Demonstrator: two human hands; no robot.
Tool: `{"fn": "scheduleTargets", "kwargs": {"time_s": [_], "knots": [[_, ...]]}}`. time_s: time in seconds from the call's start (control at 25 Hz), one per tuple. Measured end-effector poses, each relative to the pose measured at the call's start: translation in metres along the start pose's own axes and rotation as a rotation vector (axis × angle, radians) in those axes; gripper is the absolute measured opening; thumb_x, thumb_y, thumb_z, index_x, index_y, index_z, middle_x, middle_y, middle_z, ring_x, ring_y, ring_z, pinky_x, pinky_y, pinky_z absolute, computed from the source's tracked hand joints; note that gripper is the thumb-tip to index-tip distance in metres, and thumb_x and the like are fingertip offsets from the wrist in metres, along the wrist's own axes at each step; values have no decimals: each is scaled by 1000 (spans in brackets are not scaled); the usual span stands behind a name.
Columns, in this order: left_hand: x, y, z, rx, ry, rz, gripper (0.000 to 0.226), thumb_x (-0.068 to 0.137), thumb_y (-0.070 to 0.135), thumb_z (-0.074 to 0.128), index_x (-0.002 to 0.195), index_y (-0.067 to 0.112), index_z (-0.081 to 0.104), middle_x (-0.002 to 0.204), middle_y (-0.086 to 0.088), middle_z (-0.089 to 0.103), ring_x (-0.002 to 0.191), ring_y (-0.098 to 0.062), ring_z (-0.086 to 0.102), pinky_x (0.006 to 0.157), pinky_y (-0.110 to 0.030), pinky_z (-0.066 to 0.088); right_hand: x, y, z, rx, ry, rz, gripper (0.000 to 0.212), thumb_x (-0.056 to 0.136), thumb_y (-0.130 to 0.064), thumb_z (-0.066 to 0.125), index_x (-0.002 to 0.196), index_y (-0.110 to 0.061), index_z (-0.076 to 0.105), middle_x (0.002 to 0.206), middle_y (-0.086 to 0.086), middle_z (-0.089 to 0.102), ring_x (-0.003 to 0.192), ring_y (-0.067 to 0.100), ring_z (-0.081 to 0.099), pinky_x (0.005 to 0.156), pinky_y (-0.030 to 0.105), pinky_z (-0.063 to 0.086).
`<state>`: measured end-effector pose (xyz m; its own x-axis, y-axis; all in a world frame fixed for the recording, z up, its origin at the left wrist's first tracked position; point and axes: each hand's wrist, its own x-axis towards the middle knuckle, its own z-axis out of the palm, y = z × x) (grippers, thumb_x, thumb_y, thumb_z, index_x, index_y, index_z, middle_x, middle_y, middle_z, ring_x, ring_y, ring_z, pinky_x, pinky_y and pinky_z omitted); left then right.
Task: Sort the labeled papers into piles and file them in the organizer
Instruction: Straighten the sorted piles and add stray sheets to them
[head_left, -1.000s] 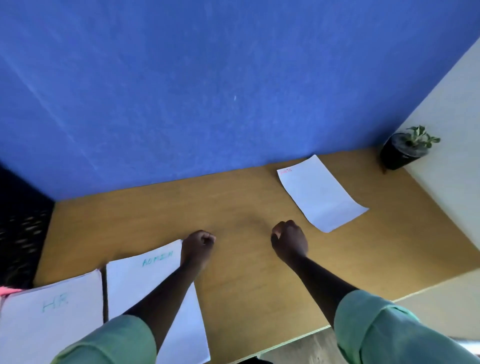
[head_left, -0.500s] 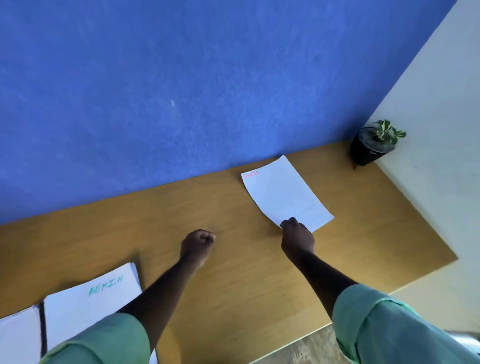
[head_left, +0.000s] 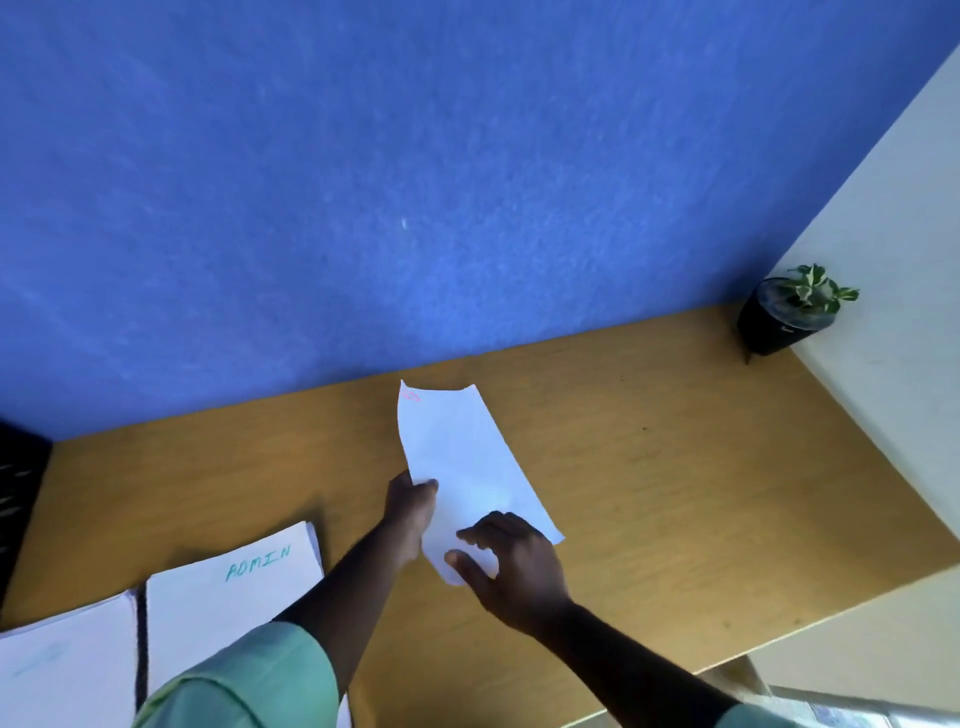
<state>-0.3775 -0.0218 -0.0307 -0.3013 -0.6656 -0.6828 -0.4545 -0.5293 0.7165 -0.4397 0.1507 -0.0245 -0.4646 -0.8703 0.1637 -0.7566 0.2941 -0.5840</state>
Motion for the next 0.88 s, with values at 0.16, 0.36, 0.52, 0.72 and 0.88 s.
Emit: {"fn": "scheduleTargets", "kwargs": {"time_s": [0.16,0.36,0.52,0.72,0.88], "knots": [[-13,-12,-49,-9,118,103,26,93,3,55,117,6,65,104,-6,68,85,-22,64,74,-28,50,31,3,1,34,127,227,31,97,-47,63,113,-23,73,111,-8,68,100,9,65,84,28,55],[-42,-44,-138,-141,38,135,27,91,3,60,116,10,67,116,-9,71,109,-32,65,100,-53,50,62,-28,24,427,-135,686,39,87,-30,76,122,-14,68,115,1,70,100,20,66,87,38,55],[-66,-74,-220,-136,89,212,18,88,7,69,104,13,73,103,-4,76,99,-27,71,92,-45,56,40,-86,67,565,-197,673,4,84,-16,76,81,-13,77,70,-3,69,65,16,59,64,31,46],[-82,-118,-348,46,304,274,16,88,20,70,82,5,74,81,-10,73,72,-23,61,67,-33,46,12,-181,142,594,-184,655,14,81,-13,81,68,-15,75,59,-3,66,59,17,55,60,34,47],[-92,-153,-434,149,393,269,41,94,18,59,56,8,46,56,2,40,58,-20,34,57,-31,25,-6,-248,190,756,-245,692,9,83,-5,79,76,-11,80,83,8,79,74,22,72,73,43,62]]}}
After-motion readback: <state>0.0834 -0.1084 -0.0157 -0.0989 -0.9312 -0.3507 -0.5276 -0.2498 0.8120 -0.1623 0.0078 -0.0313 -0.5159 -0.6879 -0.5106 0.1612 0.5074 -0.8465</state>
